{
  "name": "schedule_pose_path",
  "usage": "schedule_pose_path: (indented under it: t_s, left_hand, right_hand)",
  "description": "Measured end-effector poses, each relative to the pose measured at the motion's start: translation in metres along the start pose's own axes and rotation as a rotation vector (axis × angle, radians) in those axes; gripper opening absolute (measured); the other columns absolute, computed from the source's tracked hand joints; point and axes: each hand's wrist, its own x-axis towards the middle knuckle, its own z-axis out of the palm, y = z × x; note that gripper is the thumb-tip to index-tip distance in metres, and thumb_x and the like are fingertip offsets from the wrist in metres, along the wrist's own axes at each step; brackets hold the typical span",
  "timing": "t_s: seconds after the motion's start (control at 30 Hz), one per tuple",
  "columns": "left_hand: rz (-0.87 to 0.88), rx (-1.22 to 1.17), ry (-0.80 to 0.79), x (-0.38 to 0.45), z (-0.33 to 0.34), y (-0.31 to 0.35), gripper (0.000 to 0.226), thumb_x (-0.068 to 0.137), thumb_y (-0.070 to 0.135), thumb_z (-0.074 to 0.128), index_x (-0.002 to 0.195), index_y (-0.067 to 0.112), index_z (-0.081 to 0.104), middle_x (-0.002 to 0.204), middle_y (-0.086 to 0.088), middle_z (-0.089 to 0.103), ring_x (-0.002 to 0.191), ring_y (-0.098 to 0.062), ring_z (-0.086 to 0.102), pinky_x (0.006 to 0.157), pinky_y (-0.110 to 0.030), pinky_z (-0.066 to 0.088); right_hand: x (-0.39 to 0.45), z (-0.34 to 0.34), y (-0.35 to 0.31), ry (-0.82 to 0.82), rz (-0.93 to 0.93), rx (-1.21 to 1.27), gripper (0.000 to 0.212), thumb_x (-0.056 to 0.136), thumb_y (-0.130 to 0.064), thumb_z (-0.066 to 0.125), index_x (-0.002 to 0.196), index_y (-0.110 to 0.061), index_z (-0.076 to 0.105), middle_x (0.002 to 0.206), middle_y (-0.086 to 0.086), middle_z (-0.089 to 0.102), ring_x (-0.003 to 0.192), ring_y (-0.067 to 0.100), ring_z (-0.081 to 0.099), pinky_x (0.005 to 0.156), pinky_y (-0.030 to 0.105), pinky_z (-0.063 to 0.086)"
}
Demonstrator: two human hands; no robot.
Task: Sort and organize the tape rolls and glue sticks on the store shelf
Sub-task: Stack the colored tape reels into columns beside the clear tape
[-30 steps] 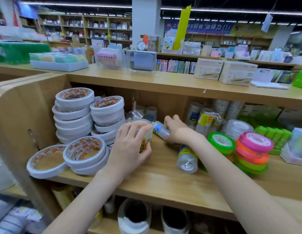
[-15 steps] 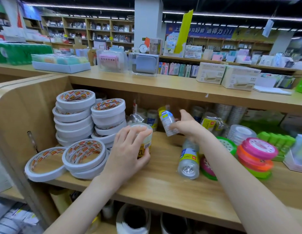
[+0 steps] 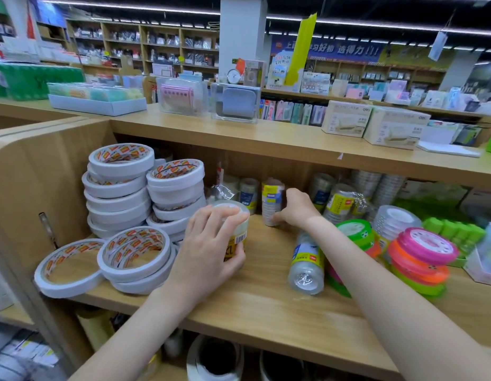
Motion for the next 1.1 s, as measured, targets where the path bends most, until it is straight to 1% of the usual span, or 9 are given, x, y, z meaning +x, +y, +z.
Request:
schedule_pose_path:
  t_s: [0.17, 0.3, 0.47, 0.57, 0.7, 0.77, 0.87, 0.93, 1.1]
  left_hand:
    - [0.006, 0.002, -0.014, 0.001, -0.001, 0.0, 0.042, 0.077, 0.027, 0.051, 0.118, 0.019, 0.048, 0.114, -0.007, 0.059, 0.107, -0.025, 0.046, 0.1, -0.032, 0.031]
    - [0.005, -0.012, -0.032, 0.0, -0.002, -0.002, 0.042, 0.078, 0.028, 0.051, 0.119, 0.019, 0.048, 0.116, -0.006, 0.057, 0.108, -0.026, 0.047, 0.1, -0.034, 0.032]
    - [-0.009, -0.033, -0.021, -0.001, 0.0, 0.0, 0.042, 0.078, 0.028, 0.051, 0.119, 0.02, 0.047, 0.116, -0.006, 0.057, 0.11, -0.026, 0.046, 0.1, -0.033, 0.032]
    - [-0.004, -0.044, 0.003, -0.001, 0.002, 0.0, 0.042, 0.078, 0.027, 0.05, 0.119, 0.019, 0.047, 0.114, -0.006, 0.056, 0.109, -0.025, 0.045, 0.1, -0.033, 0.03]
    - [-0.002, -0.043, 0.01, 0.0, 0.004, 0.0, 0.042, 0.078, 0.028, 0.05, 0.119, 0.018, 0.048, 0.114, -0.006, 0.056, 0.109, -0.025, 0.045, 0.1, -0.033, 0.029]
    - [-0.002, -0.049, 0.004, 0.0, 0.004, 0.0, 0.042, 0.078, 0.028, 0.05, 0.119, 0.018, 0.048, 0.114, -0.006, 0.055, 0.109, -0.025, 0.044, 0.1, -0.033, 0.029]
    - [-0.001, -0.082, -0.026, 0.0, 0.001, -0.001, 0.043, 0.079, 0.028, 0.05, 0.121, 0.019, 0.047, 0.117, -0.004, 0.052, 0.112, -0.024, 0.043, 0.102, -0.033, 0.03]
    - [0.008, -0.143, -0.069, 0.0, -0.002, -0.003, 0.046, 0.079, 0.029, 0.052, 0.124, 0.019, 0.044, 0.123, 0.0, 0.046, 0.12, -0.021, 0.04, 0.106, -0.034, 0.029]
    - [-0.044, -0.321, -0.135, -0.009, -0.01, -0.011, 0.06, 0.078, 0.03, 0.055, 0.133, 0.016, 0.034, 0.14, 0.004, 0.035, 0.14, -0.013, 0.021, 0.114, -0.02, 0.015]
  right_hand:
    - [0.004, 0.002, -0.005, 0.053, -0.014, 0.063, 0.039, 0.082, -0.02, 0.068, 0.11, 0.001, 0.049, 0.12, 0.019, 0.053, 0.11, 0.03, 0.051, 0.071, 0.025, 0.034]
    - [0.0, -0.011, 0.003, 0.011, -0.065, -0.052, 0.04, 0.084, -0.021, 0.065, 0.116, -0.006, 0.047, 0.121, 0.015, 0.054, 0.106, 0.028, 0.052, 0.079, 0.03, 0.04]
    - [-0.035, -0.051, 0.026, -0.167, -0.451, -0.18, 0.029, 0.086, -0.021, 0.062, 0.115, -0.02, 0.059, 0.111, -0.003, 0.061, 0.102, 0.009, 0.055, 0.087, 0.018, 0.04]
    - [-0.056, -0.062, 0.038, -0.3, -0.513, -0.215, 0.026, 0.09, -0.016, 0.056, 0.115, -0.023, 0.061, 0.114, -0.01, 0.059, 0.107, 0.004, 0.052, 0.092, 0.019, 0.038]
    - [-0.067, -0.066, 0.053, -0.088, -0.503, -0.24, 0.035, 0.087, -0.004, 0.054, 0.118, -0.019, 0.059, 0.12, -0.003, 0.059, 0.114, 0.008, 0.049, 0.093, 0.013, 0.031]
    - [-0.075, -0.066, 0.053, -0.156, -0.58, -0.212, 0.045, 0.084, -0.003, 0.058, 0.124, -0.021, 0.054, 0.128, -0.005, 0.052, 0.118, 0.005, 0.043, 0.096, 0.009, 0.026]
    - [-0.087, -0.051, 0.054, -0.333, -0.616, -0.368, 0.062, 0.081, 0.0, 0.05, 0.134, -0.032, 0.041, 0.145, -0.014, 0.03, 0.133, 0.011, 0.024, 0.109, 0.02, 0.017]
    - [-0.09, -0.035, 0.056, -0.325, -0.612, -0.464, 0.067, 0.08, -0.003, 0.049, 0.136, -0.038, 0.034, 0.149, -0.021, 0.019, 0.137, 0.014, 0.008, 0.113, 0.029, 0.013]
    - [-0.083, -0.022, 0.062, -0.199, -0.648, -0.373, 0.059, 0.081, -0.02, 0.062, 0.132, -0.037, 0.039, 0.143, -0.02, 0.03, 0.134, 0.014, 0.012, 0.111, 0.032, 0.02]
